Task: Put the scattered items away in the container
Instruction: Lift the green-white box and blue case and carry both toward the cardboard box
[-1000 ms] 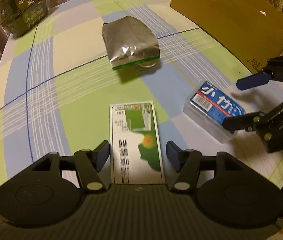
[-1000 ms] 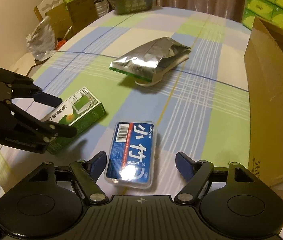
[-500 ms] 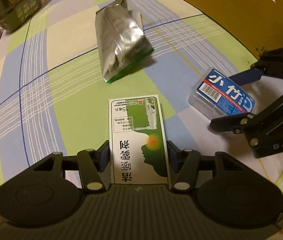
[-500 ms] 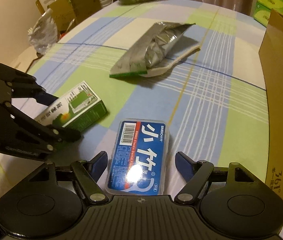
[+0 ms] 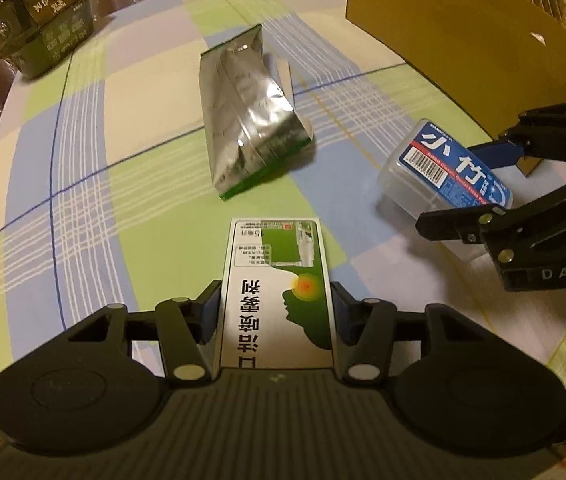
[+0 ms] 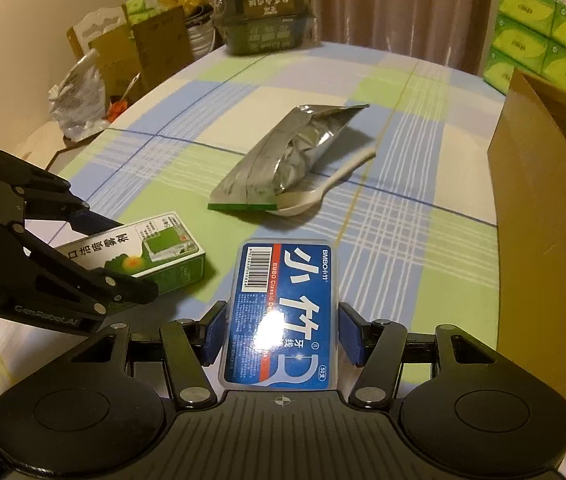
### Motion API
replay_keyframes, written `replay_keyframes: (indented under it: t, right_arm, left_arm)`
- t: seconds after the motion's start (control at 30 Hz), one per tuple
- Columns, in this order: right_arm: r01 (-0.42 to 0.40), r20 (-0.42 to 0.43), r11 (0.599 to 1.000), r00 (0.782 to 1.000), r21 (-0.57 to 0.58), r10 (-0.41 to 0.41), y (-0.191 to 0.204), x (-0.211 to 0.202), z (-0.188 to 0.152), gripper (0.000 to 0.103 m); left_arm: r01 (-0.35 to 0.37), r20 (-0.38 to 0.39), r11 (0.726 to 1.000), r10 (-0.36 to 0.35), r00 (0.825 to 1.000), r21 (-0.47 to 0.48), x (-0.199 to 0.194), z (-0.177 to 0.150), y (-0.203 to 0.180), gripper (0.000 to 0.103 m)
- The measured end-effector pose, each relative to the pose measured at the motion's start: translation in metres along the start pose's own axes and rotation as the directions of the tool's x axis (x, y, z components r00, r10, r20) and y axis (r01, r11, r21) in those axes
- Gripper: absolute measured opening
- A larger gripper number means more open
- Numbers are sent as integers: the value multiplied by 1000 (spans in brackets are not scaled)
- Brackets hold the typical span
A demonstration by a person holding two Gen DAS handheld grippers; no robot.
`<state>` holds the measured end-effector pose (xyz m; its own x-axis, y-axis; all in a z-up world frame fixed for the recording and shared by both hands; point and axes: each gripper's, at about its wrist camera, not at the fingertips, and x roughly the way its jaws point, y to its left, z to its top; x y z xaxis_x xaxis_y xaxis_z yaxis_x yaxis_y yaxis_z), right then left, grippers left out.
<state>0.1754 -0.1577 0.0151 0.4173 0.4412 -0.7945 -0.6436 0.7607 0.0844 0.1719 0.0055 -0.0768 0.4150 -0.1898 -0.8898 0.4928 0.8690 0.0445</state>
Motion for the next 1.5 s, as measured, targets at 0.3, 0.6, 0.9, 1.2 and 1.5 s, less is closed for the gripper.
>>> replay_keyframes:
  t: [0.3, 0.6, 0.9, 1.2, 1.5]
  right_arm:
    - [20, 37, 999, 999, 27, -21, -13, -11, 3, 55]
    - [11, 1, 1000, 1000, 23, -11, -13, -4, -2, 55]
    - [8, -2, 1000, 1000, 20, -8, -14, -2, -2, 55]
    - [10, 30, 1000, 999, 28, -11, -16, -10, 1, 55]
    - [30, 99, 998, 995, 55, -35, -22, -28, 12, 55]
  left_arm:
    - [-2, 40, 1000, 2, 999, -15, -6, 9, -1, 50]
    - [7, -46, 1000, -6, 999, 12, 15, 4, -7, 51]
    - [-2, -39, 1000, 3, 999, 23, 27, 10, -9, 50]
    - [-6, 50, 1000, 7, 999, -8, -1, 23, -7, 50]
    - [0, 72, 1000, 0, 997, 2, -7, 34, -15, 50]
